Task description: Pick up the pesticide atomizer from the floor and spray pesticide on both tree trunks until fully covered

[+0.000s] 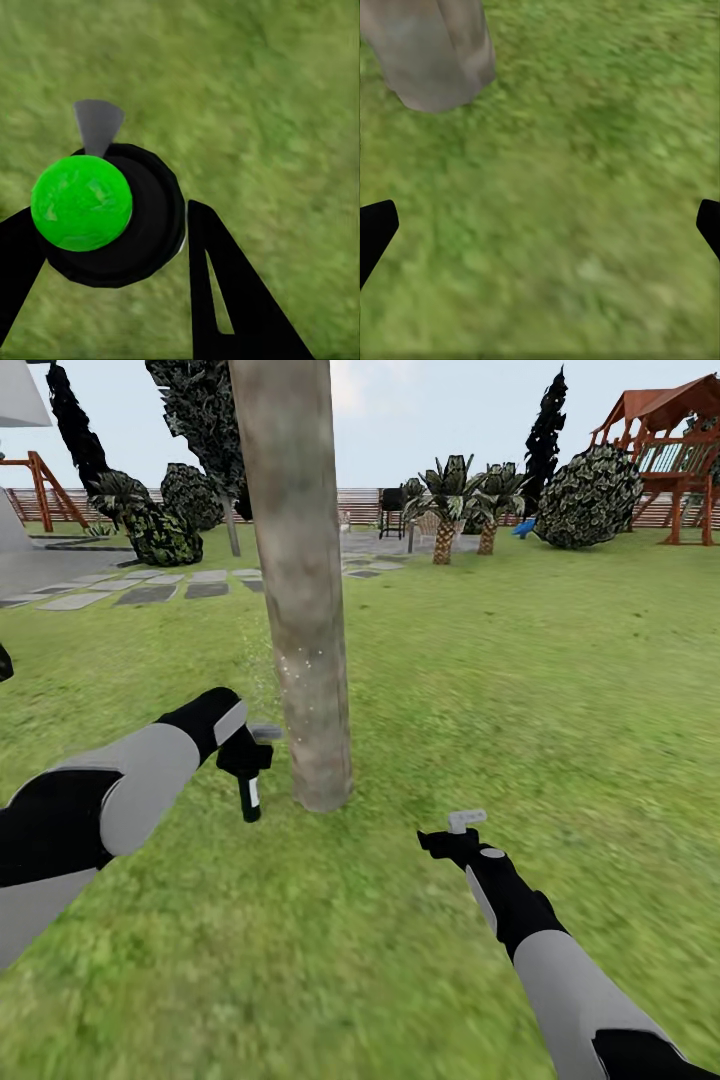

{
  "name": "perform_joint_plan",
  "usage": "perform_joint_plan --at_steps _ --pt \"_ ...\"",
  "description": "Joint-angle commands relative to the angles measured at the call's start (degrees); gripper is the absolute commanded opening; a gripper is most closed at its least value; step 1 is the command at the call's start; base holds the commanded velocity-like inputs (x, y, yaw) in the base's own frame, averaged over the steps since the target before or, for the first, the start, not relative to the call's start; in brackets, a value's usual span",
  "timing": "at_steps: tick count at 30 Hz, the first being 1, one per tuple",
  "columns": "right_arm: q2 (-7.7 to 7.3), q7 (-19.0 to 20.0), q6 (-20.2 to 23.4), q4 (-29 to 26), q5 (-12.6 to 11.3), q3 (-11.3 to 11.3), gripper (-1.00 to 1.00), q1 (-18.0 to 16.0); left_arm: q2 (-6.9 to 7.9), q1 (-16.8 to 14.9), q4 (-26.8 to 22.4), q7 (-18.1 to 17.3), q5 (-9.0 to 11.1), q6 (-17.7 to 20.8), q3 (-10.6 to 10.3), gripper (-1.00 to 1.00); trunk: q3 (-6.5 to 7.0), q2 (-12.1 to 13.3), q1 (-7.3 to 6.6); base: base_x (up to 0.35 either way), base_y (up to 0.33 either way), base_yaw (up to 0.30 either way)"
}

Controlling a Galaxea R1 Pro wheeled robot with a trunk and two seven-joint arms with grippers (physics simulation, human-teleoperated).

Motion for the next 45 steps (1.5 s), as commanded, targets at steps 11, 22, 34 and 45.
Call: perform_joint_plan --at_steps 11,22,34,45 --pt "0.04 0.4 0.3 -0.2 0.6 -0.3 1.00 0.0 0.53 -7.4 -6.7 0.3 0.3 0.7 -0.1 -1.00 -0.04 0.0 -0.01 0.000 0.000 0.000" --pt "0.03 0.4 0.3 -0.2 0.7 -0.3 1.00 0.0 0.23 1.1 -7.4 2.1 0.2 0.4 -0.1 -1.00 -0.04 0.0 -0.01 0.000 0.000 0.000" --pt "0.00 0.4 0.3 -0.2 0.7 -0.3 1.00 0.0 -0.19 -10.8 -6.7 2.2 0.4 0.7 -0.2 -1.00 -0.04 0.0 -0.01 0.000 0.000 0.000" --pt "0.00 0.4 0.3 0.1 0.7 -0.3 1.00 0.0 -1.48 9.1 -7.6 5.3 1.0 -6.4 0.5 -1.00 -0.04 0.0 -0.01 0.000 0.000 0.000"
